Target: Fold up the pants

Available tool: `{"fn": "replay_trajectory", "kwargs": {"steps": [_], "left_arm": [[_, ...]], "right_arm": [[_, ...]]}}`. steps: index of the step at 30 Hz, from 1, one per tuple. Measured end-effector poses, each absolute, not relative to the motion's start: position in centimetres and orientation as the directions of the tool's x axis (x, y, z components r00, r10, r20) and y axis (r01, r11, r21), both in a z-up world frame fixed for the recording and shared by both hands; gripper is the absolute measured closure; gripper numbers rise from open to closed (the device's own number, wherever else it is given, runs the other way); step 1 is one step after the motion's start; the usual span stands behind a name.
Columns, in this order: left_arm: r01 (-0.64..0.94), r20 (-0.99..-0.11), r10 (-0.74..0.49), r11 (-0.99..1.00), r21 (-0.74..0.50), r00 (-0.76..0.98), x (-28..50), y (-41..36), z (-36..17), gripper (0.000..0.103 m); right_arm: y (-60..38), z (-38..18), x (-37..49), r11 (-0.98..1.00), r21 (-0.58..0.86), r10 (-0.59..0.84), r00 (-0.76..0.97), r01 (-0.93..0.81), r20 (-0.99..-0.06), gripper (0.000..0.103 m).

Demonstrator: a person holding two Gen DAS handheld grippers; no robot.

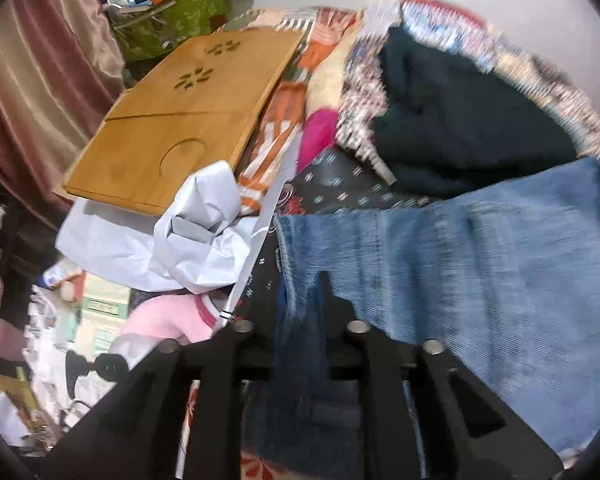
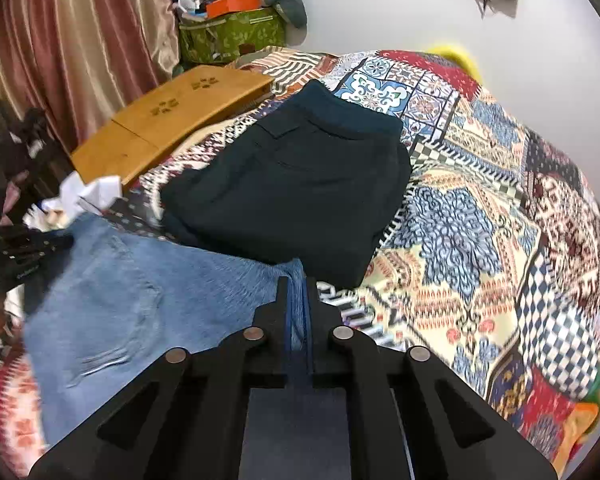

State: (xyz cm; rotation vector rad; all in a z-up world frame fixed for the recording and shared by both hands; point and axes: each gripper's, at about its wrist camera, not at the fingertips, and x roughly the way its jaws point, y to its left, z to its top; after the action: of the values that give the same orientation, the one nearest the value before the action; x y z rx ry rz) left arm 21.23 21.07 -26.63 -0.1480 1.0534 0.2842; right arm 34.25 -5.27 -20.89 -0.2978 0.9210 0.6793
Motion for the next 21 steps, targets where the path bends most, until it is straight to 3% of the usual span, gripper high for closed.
{"fn": "replay_trajectory", "kwargs": {"steps": [1, 3, 4, 10, 16, 21], "left_arm": [[-0.305, -0.865, 0.152, 0.952, -0.001, 0.477, 20.7, 21.1, -25.8, 0.051], [-0.319, -0.836, 0.145, 0.947, -0.038, 0.530, 19.0, 21.4, -23.8, 0.033], [-0.320, -0.822, 0.139, 0.946, -0.055, 0.552, 18.2, 21.4, -22.9, 0.033], [-0.336, -0.838, 0.087, 0.934, -0.119, 0.539, 15.7, 20.9, -22.4, 0.027], [-0.350, -0.889, 0.033, 0.926, -0.145, 0.456, 13.7, 19.4, -25.1, 0.027], [-0.375, -0.905, -0.090, 0.890, -0.261, 0.415, 13.1, 18.8, -27.4, 0.027]], "right_arm": [[-5.9, -20.3, 33.9, 0.762, 0.045, 0.409, 0.427, -0.646, -0.806, 0.089], [-7.5, -18.7, 32.8, 0.771, 0.037, 0.414, 0.457, -0.635, -0.787, 0.069], [-8.6, -17.8, 32.2, 0.778, 0.034, 0.420, 0.479, -0.627, -0.771, 0.061], [-15.6, -14.5, 28.2, 0.843, 0.022, 0.392, 0.586, -0.538, -0.709, 0.051], [-23.6, -14.3, 23.9, 0.925, 0.022, 0.288, 0.662, -0.379, -0.691, 0.051], [-30.5, -16.1, 20.7, 0.980, 0.054, 0.172, 0.679, -0.191, -0.714, 0.050]]}}
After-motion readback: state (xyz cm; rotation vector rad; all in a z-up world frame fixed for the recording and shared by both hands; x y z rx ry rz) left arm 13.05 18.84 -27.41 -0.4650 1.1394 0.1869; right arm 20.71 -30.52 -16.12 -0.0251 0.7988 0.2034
